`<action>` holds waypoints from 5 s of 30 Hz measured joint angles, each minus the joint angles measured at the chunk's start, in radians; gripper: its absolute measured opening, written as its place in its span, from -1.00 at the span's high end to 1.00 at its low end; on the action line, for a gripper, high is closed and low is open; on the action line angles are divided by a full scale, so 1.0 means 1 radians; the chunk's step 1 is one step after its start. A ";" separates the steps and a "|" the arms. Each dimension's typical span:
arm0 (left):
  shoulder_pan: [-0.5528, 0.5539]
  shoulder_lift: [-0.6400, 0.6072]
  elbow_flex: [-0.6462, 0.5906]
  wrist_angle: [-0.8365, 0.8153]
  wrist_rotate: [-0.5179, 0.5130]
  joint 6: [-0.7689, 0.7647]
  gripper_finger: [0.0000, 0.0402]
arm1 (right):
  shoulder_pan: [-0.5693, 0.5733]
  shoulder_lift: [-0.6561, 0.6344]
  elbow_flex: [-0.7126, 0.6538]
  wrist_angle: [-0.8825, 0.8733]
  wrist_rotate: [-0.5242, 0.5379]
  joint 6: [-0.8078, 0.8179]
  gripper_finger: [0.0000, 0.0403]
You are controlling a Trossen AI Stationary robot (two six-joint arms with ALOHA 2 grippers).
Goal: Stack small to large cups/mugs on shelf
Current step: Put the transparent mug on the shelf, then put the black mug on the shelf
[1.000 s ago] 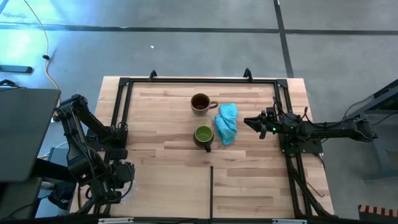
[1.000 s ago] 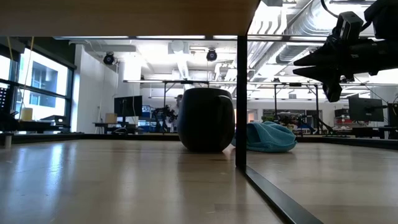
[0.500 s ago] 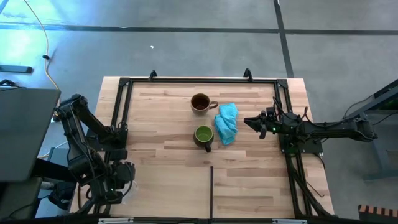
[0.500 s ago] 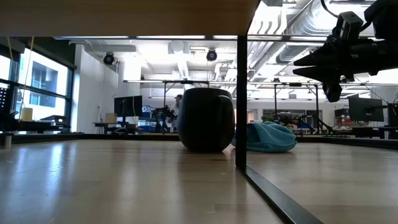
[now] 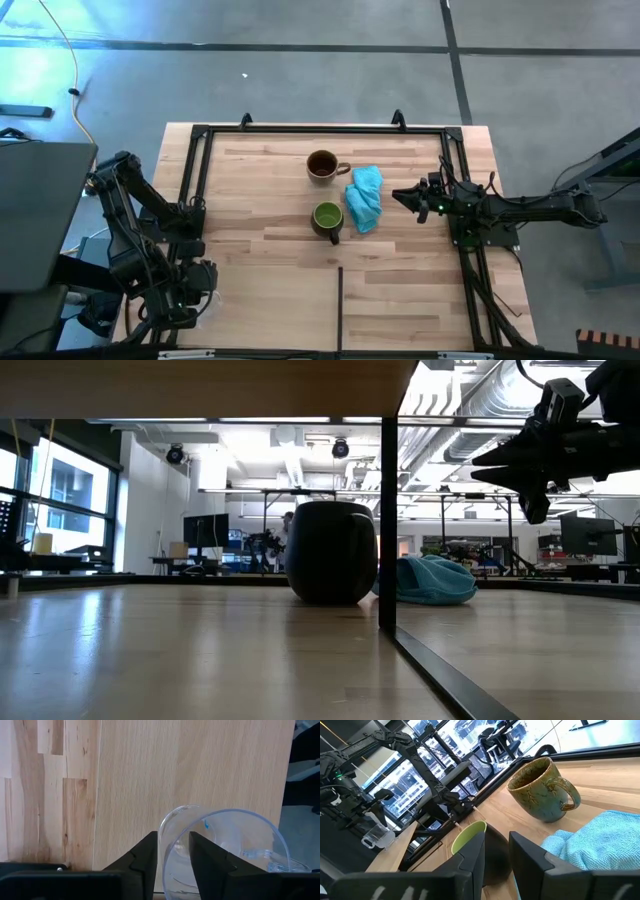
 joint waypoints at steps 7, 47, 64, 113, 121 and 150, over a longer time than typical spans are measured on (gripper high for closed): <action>0.000 0.000 0.001 0.000 0.000 -0.002 0.49 | 0.000 0.000 0.000 0.000 -0.003 0.000 0.60; 0.001 -0.001 0.001 0.052 -0.079 -0.048 0.49 | 0.000 0.000 0.000 0.000 -0.005 0.008 0.60; 0.001 -0.001 0.001 0.062 -0.100 -0.051 0.49 | 0.000 0.000 0.000 0.000 -0.005 0.008 0.60; 0.001 -0.001 0.001 0.068 -0.076 0.042 0.49 | 0.000 0.000 0.000 0.000 -0.009 0.020 0.60; 0.001 -0.001 0.001 0.104 -0.077 0.074 0.49 | 0.000 0.000 0.000 0.000 -0.009 0.020 0.60; 0.001 -0.001 0.001 0.018 0.023 0.095 0.49 | 0.000 0.000 0.000 0.000 -0.009 0.023 0.60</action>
